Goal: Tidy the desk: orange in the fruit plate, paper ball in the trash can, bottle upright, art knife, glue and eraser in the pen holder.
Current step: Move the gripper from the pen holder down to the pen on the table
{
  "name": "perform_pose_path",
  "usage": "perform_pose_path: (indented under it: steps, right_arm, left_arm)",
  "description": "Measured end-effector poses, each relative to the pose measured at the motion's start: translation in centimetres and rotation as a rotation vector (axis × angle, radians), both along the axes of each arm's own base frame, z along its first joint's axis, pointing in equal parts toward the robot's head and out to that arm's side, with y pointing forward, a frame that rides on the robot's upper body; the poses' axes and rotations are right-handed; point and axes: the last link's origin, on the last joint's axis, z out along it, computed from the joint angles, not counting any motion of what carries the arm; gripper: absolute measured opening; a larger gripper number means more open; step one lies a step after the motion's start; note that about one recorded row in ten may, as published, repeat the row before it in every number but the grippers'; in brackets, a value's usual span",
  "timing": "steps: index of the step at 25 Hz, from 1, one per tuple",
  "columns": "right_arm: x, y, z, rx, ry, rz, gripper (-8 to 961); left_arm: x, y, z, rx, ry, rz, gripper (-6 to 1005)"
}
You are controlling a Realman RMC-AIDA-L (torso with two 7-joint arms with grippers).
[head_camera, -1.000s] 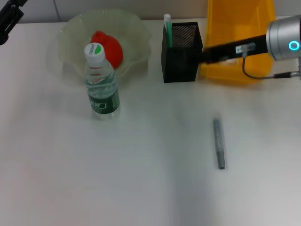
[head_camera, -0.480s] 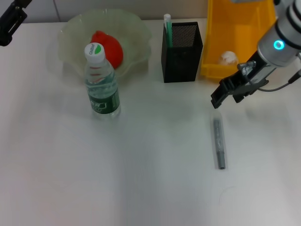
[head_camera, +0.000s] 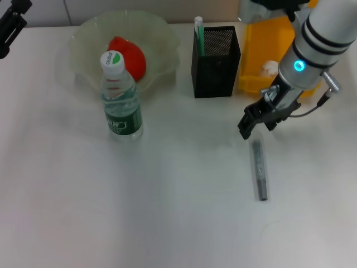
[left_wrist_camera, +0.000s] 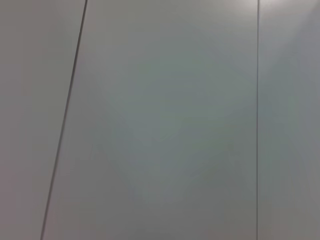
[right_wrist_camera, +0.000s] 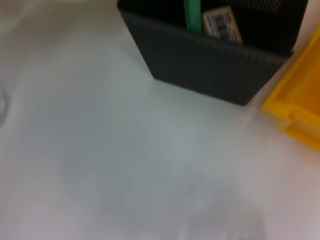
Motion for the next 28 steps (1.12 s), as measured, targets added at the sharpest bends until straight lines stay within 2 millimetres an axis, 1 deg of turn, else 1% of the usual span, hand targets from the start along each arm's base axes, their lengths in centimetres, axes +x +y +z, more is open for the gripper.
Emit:
perform_pose_path:
  steps: [6, 10, 19, 28]
  right_arm:
    - [0.9, -0.2, -0.9, -0.003, -0.011, -0.014, 540]
    - [1.1, -0.2, -1.1, 0.000, -0.012, -0.014, 529]
    - [1.2, -0.3, -1.6, -0.010, -0.022, -0.003, 503]
    - [1.1, -0.3, -1.6, -0.007, -0.021, 0.000, 473]
  left_arm:
    - [-0.1, -0.1, 0.2, 0.006, -0.001, 0.003, 581]
    - [-0.1, 0.0, 0.2, 0.006, -0.001, 0.004, 581]
    - [-0.5, -0.3, 0.4, 0.014, -0.003, 0.015, 581]
    - [-0.5, -0.4, 0.5, 0.017, -0.005, 0.015, 581]
